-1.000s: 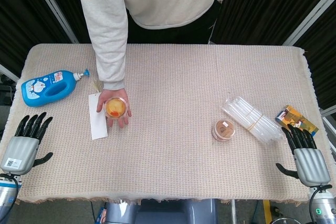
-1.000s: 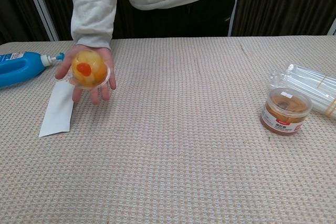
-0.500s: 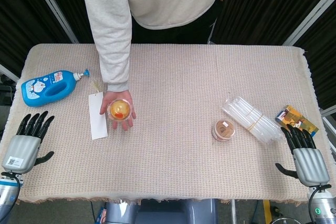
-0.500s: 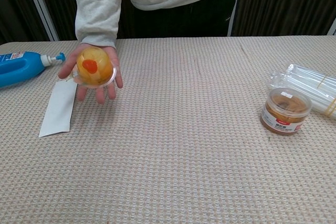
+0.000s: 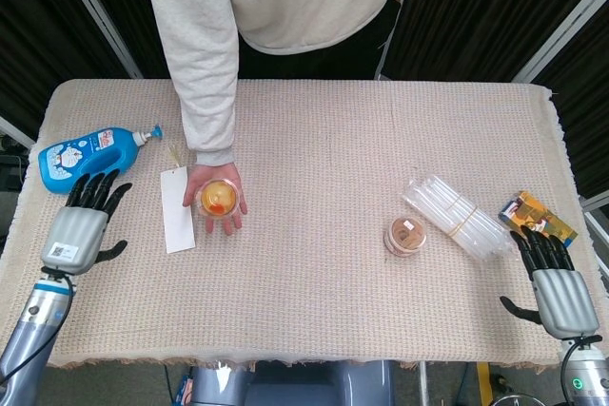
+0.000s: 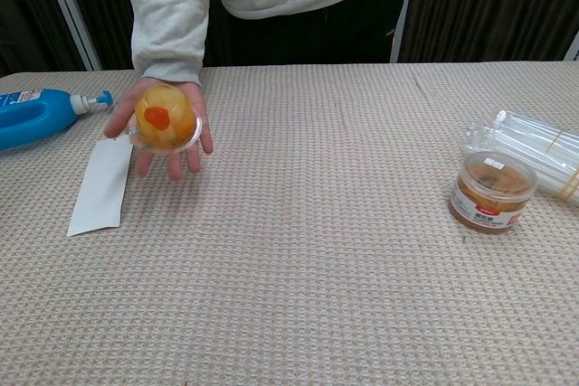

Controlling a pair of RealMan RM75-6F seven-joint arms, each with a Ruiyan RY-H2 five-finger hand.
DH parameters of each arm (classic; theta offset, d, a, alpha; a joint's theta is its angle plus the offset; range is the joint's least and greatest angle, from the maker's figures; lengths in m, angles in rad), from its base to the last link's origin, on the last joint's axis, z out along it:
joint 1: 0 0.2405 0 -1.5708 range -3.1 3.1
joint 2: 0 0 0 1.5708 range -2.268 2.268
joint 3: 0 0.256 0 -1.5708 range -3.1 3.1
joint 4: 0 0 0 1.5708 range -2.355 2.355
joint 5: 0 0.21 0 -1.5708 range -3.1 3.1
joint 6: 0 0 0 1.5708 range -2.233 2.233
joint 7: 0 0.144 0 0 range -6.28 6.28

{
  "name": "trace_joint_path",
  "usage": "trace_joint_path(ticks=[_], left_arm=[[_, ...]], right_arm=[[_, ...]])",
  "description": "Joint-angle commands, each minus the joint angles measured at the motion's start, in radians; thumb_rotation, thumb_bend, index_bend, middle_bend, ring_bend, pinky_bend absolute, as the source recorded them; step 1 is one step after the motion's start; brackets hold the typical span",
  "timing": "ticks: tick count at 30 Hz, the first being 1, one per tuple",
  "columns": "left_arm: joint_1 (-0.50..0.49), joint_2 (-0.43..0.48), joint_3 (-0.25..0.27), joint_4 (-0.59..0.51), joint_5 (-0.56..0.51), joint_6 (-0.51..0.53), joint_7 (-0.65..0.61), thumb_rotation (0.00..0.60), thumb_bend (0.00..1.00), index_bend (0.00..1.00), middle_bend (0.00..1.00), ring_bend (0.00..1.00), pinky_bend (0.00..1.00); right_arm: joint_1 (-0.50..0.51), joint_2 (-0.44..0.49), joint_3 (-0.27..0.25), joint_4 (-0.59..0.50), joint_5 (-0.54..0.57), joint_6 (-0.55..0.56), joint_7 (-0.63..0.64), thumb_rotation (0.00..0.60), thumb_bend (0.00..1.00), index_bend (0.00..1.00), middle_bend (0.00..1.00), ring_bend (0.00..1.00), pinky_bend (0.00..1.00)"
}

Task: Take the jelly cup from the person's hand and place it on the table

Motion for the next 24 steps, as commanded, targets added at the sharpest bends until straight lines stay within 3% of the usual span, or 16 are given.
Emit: trace_joint_path(ticks=[1, 8, 24], left_arm=[[-0.115, -0.030, -0.070, -0.059, -0.197, -0.104, 0.167, 0.600, 0.24, 0.14, 0.00, 0.00, 0.06], [-0.256, -0.129, -0.100, -0.064, -0.431, -0.102, 0.390, 0.600, 0.24, 0.14, 0.00, 0.00, 0.05], [-0.439, -0.313, -0.102, 0.004, -0.628, -0.008, 0.595, 0.600, 0.24, 0.18, 0.00, 0.00, 0.06]], right_arm=[[0.000, 0.000, 0.000, 0.000, 0.001, 0.000, 0.000, 0.600, 0.10, 0.05, 0.00, 0.00, 0.00], [-0.001, 0.006, -0.002, -0.001, 0.002, -0.003, 0.007, 0.600, 0.10, 0.05, 0.00, 0.00, 0.00], [-0.003, 0.014, -0.007, -0.003, -0.004, -0.004, 0.028, 0.600, 0.10, 0.05, 0.00, 0.00, 0.00]])
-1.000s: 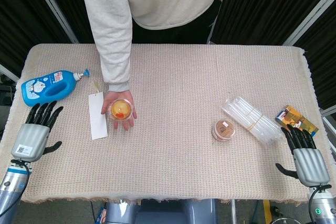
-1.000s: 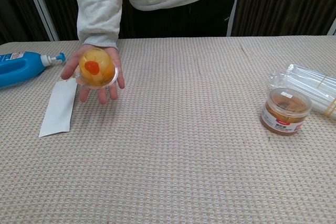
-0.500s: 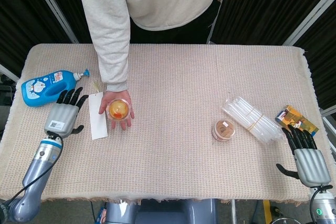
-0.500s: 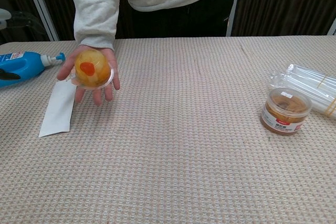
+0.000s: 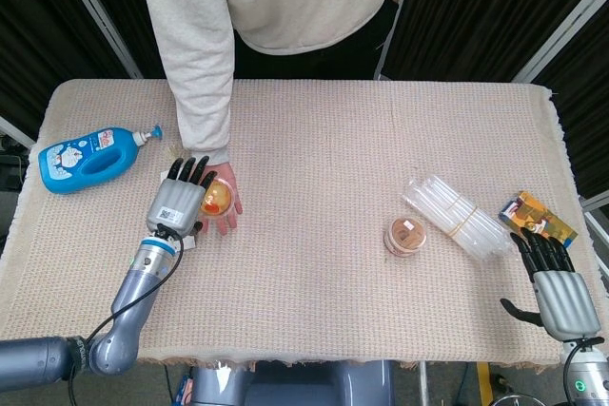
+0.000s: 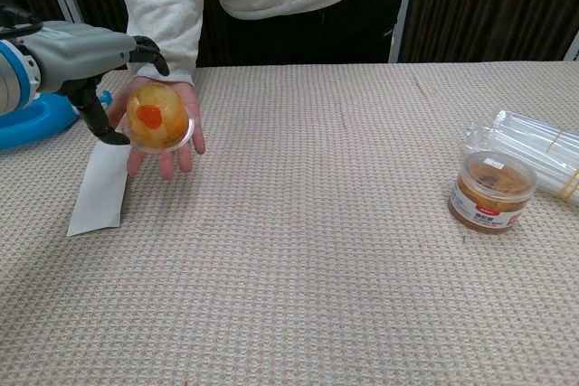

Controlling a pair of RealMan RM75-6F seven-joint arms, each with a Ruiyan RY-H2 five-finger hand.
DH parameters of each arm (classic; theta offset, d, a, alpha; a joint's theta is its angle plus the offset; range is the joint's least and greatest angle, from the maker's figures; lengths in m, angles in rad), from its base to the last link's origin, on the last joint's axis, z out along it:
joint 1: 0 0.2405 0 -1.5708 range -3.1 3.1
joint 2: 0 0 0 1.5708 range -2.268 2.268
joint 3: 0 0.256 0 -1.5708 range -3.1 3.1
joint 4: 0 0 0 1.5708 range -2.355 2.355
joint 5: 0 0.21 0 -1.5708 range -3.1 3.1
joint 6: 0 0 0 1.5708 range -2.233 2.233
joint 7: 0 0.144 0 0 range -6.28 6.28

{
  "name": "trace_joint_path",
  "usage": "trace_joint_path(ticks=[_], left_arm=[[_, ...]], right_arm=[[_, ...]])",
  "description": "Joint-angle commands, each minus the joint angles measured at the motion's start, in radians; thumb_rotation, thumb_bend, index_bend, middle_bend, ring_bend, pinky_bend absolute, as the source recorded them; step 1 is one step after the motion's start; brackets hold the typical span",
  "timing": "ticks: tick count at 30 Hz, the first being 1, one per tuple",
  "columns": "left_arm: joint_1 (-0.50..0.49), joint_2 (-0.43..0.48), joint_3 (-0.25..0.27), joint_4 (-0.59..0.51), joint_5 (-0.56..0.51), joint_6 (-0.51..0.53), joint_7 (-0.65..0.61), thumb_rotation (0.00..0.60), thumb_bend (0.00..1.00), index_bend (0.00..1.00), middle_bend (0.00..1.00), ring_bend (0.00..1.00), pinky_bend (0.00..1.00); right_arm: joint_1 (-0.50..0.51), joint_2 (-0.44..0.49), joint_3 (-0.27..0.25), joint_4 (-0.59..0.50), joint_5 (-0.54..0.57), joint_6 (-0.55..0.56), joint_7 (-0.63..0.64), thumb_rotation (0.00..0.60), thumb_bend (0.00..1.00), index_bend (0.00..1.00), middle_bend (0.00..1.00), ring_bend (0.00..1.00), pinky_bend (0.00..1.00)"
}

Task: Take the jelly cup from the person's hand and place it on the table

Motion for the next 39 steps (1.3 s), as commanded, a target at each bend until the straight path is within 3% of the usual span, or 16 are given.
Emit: trace_joint_path(ticks=[1, 5, 7, 9, 11, 14, 20, 27, 32, 39], left_arm=[[-0.032, -0.034, 0.008, 0.024, -0.039, 0.033, 0.040, 0.600, 0.24, 0.18, 0.00, 0.00, 0.06], [-0.053, -0.056, 0.016, 0.046, -0.067, 0.049, 0.054, 0.600, 0.25, 0.18, 0.00, 0.00, 0.07], [-0.061, -0.067, 0.020, 0.062, -0.080, 0.046, 0.055, 0.600, 0.29, 0.23, 0.02, 0.03, 0.12], [-0.070, -0.082, 0.021, 0.081, -0.086, 0.047, 0.050, 0.600, 0.40, 0.40, 0.16, 0.16, 0.25], [-0.073, -0.104, 0.021, 0.108, -0.047, 0.067, 0.028, 0.600, 0.50, 0.63, 0.39, 0.35, 0.41], [-0.065, -0.139, 0.055, 0.168, 0.108, 0.111, -0.040, 0.600, 0.53, 0.77, 0.51, 0.47, 0.49], [-0.039, -0.142, 0.084, 0.192, 0.260, 0.146, -0.158, 0.600, 0.54, 0.79, 0.53, 0.49, 0.50], [-0.002, -0.079, 0.092, 0.107, 0.352, 0.194, -0.224, 0.600, 0.54, 0.79, 0.53, 0.49, 0.50], [0.068, 0.022, 0.149, 0.000, 0.439, 0.237, -0.283, 0.600, 0.55, 0.79, 0.53, 0.49, 0.50], [0.205, 0.158, 0.296, -0.063, 0.583, 0.294, -0.400, 0.600, 0.54, 0.80, 0.53, 0.50, 0.50]], right_arm=[[0.000, 0.002, 0.000, -0.001, 0.002, -0.002, 0.004, 0.600, 0.10, 0.05, 0.00, 0.00, 0.00], [0.000, 0.003, -0.001, -0.003, 0.002, -0.004, 0.004, 0.600, 0.10, 0.05, 0.00, 0.00, 0.00], [0.001, 0.003, -0.001, -0.004, 0.002, -0.005, 0.004, 0.600, 0.10, 0.05, 0.00, 0.00, 0.00], [0.000, 0.003, -0.001, -0.005, 0.002, -0.004, 0.003, 0.600, 0.10, 0.05, 0.00, 0.00, 0.00], [0.000, 0.003, -0.001, -0.006, 0.004, -0.004, 0.003, 0.600, 0.10, 0.05, 0.00, 0.00, 0.00], [-0.001, 0.004, 0.000, -0.006, 0.007, -0.005, 0.004, 0.600, 0.10, 0.05, 0.00, 0.00, 0.00], [-0.001, 0.005, 0.000, -0.007, 0.007, -0.005, 0.003, 0.600, 0.10, 0.05, 0.00, 0.00, 0.00], [-0.002, 0.005, 0.000, -0.007, 0.008, -0.005, 0.000, 0.600, 0.10, 0.05, 0.00, 0.00, 0.00], [-0.002, 0.004, 0.001, -0.007, 0.010, -0.004, -0.002, 0.600, 0.10, 0.05, 0.00, 0.00, 0.00], [-0.003, 0.002, 0.002, -0.012, 0.014, -0.004, -0.011, 0.600, 0.10, 0.05, 0.00, 0.00, 0.00]])
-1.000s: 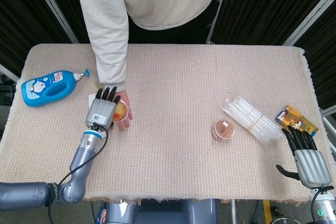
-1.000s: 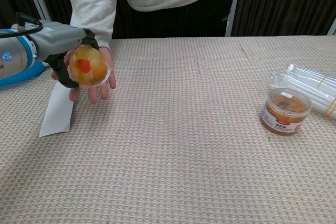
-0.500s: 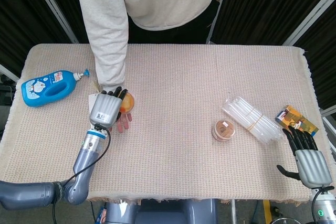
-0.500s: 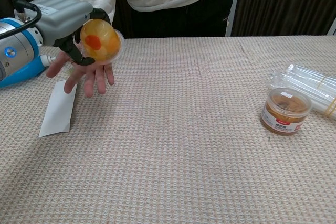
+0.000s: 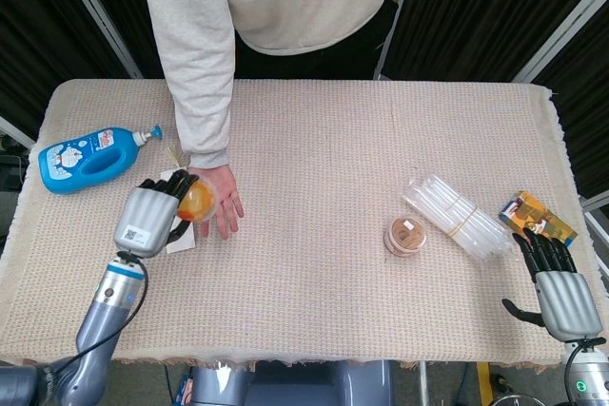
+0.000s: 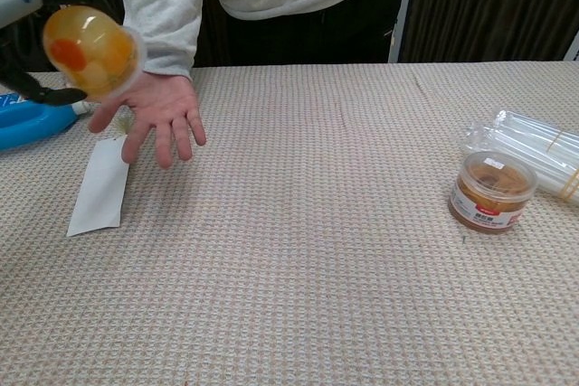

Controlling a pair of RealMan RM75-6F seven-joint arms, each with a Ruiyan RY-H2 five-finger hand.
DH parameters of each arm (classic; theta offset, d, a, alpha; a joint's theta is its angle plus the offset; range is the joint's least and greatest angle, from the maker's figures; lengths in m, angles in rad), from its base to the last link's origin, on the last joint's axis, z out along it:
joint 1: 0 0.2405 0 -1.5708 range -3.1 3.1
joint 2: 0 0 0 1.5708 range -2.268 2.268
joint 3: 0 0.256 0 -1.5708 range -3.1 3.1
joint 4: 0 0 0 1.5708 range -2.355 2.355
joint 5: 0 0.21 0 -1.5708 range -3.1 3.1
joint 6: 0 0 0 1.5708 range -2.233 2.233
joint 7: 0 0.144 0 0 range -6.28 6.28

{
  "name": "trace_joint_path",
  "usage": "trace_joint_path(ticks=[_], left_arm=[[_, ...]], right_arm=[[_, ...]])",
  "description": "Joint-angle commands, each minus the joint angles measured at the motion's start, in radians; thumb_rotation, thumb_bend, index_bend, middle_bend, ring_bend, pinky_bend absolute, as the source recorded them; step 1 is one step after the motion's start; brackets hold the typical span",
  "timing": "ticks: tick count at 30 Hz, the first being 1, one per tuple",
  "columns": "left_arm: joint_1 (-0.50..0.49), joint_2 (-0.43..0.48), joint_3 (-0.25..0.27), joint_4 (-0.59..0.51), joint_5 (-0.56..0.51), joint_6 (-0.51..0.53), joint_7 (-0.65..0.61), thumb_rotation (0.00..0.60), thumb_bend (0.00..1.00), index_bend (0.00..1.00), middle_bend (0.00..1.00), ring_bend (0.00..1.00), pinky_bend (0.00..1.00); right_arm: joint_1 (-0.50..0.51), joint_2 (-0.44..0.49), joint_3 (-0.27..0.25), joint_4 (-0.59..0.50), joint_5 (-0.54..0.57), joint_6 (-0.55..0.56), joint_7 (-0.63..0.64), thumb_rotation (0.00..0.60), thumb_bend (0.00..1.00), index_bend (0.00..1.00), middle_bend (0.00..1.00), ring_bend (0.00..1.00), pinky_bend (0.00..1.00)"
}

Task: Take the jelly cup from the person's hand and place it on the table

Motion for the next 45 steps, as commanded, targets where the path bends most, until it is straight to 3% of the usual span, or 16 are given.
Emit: trace_joint_path(ticks=[1, 9, 12, 15, 18, 20, 27, 31, 36, 41, 45], left_arm=[[0.075, 0.061, 0.083, -0.011, 0.076, 0.033, -0.068, 0.600, 0.54, 0.80, 0.53, 0.50, 0.50], [0.156, 0.085, 0.190, 0.088, 0.113, -0.021, -0.135, 0.600, 0.54, 0.77, 0.49, 0.46, 0.48], [0.164, 0.054, 0.208, 0.142, 0.087, -0.083, -0.125, 0.600, 0.54, 0.66, 0.38, 0.39, 0.42], [0.161, 0.029, 0.212, 0.178, 0.069, -0.136, -0.112, 0.600, 0.49, 0.51, 0.20, 0.28, 0.27], [0.156, 0.016, 0.216, 0.193, 0.055, -0.184, -0.100, 0.600, 0.37, 0.33, 0.03, 0.06, 0.12], [0.153, 0.016, 0.219, 0.189, 0.040, -0.213, -0.090, 0.600, 0.31, 0.25, 0.00, 0.00, 0.05], [0.154, 0.021, 0.210, 0.173, 0.033, -0.241, -0.088, 0.600, 0.19, 0.13, 0.00, 0.00, 0.00], [0.166, 0.047, 0.200, 0.147, 0.041, -0.223, -0.113, 0.600, 0.17, 0.11, 0.00, 0.00, 0.00], [0.225, 0.126, 0.194, 0.112, 0.141, -0.093, -0.205, 0.600, 0.17, 0.10, 0.00, 0.00, 0.00], [0.313, 0.160, 0.192, 0.190, 0.261, 0.083, -0.279, 0.600, 0.15, 0.06, 0.00, 0.00, 0.00], [0.365, 0.169, 0.195, 0.228, 0.263, 0.123, -0.355, 0.600, 0.15, 0.01, 0.00, 0.00, 0.00]], right_arm=[[0.000, -0.001, 0.000, -0.002, 0.002, 0.000, -0.004, 0.600, 0.10, 0.05, 0.00, 0.00, 0.00], [-0.002, -0.003, 0.002, -0.007, 0.006, 0.003, -0.010, 0.600, 0.10, 0.05, 0.00, 0.00, 0.00], [-0.003, -0.003, 0.003, -0.008, 0.007, 0.003, -0.010, 0.600, 0.10, 0.05, 0.00, 0.00, 0.00], [-0.003, -0.002, 0.004, -0.008, 0.007, 0.005, -0.008, 0.600, 0.10, 0.05, 0.00, 0.00, 0.00], [-0.003, -0.002, 0.004, -0.006, 0.009, 0.003, -0.006, 0.600, 0.10, 0.05, 0.00, 0.00, 0.00], [-0.003, -0.002, 0.005, -0.006, 0.009, 0.002, -0.004, 0.600, 0.10, 0.05, 0.00, 0.00, 0.00], [-0.004, 0.000, 0.004, -0.005, 0.007, 0.004, 0.000, 0.600, 0.10, 0.05, 0.00, 0.00, 0.00], [-0.004, 0.000, 0.004, -0.005, 0.008, 0.003, 0.000, 0.600, 0.10, 0.05, 0.00, 0.00, 0.00], [-0.003, 0.001, 0.003, -0.007, 0.007, 0.001, -0.001, 0.600, 0.10, 0.05, 0.00, 0.00, 0.00], [-0.002, -0.001, 0.003, -0.005, 0.004, 0.001, -0.008, 0.600, 0.10, 0.05, 0.00, 0.00, 0.00], [0.001, -0.005, 0.003, -0.005, 0.003, -0.002, -0.014, 0.600, 0.10, 0.05, 0.00, 0.00, 0.00]])
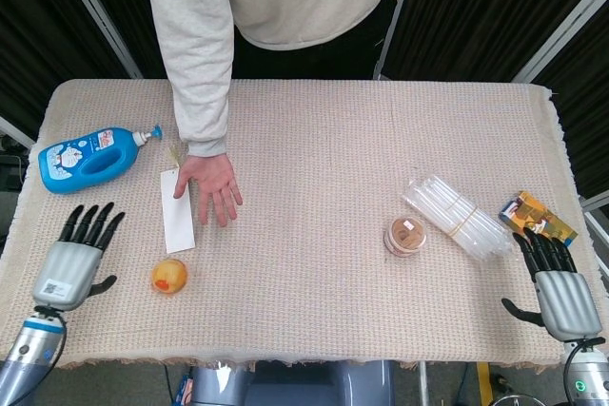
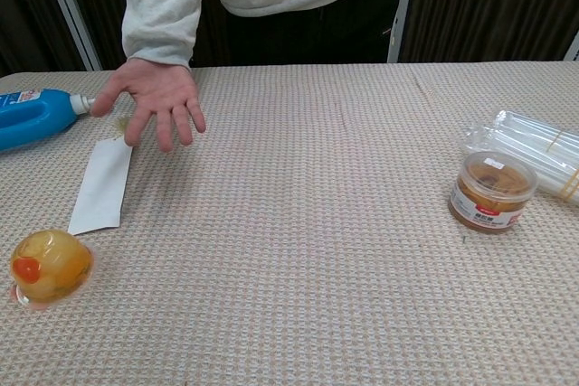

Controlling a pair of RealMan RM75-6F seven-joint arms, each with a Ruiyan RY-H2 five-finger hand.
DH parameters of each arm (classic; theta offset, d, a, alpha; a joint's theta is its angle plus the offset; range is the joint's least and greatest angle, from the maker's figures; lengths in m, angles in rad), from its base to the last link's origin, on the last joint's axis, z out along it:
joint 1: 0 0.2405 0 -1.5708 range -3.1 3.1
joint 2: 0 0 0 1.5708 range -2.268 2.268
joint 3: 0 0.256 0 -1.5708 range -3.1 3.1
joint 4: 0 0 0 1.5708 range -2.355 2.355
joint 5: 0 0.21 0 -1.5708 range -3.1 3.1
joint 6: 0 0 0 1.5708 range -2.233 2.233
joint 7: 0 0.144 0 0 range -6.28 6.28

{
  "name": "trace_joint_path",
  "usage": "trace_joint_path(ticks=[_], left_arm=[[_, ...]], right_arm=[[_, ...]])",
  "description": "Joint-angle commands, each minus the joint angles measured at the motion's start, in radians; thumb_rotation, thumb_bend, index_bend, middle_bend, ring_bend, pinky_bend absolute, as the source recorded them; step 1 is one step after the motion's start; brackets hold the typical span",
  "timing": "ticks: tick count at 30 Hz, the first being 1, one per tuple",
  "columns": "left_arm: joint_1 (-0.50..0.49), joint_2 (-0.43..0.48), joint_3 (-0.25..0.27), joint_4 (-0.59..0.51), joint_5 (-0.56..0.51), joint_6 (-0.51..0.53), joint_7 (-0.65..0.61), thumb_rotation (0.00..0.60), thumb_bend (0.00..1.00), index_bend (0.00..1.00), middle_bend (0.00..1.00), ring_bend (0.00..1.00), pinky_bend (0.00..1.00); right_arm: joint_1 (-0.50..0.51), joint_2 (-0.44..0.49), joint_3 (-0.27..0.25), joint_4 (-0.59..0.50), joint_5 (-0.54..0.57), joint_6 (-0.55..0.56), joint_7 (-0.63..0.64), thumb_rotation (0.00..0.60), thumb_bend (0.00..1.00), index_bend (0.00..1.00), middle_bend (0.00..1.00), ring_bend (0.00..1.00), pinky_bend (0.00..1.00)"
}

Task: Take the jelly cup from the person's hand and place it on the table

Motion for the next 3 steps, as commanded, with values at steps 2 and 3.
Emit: trace_joint_path(ticks=[2, 3], left_arm=[[0.071, 0.031, -0.006, 0.040, 0.009, 0.036, -0.113, 0.600, 0.15, 0.00, 0.00, 0.00, 0.00], [0.072, 0.033, -0.010, 0.040, 0.007, 0.034, -0.121, 0.600, 0.15, 0.00, 0.00, 0.00, 0.00]], right_arm=[[0.002, -0.004, 0.000, 0.000, -0.003, -0.001, -0.009, 0.600, 0.10, 0.05, 0.00, 0.00, 0.00], [0.002, -0.004, 0.000, 0.001, -0.003, 0.000, -0.011, 0.600, 0.10, 0.05, 0.00, 0.00, 0.00]])
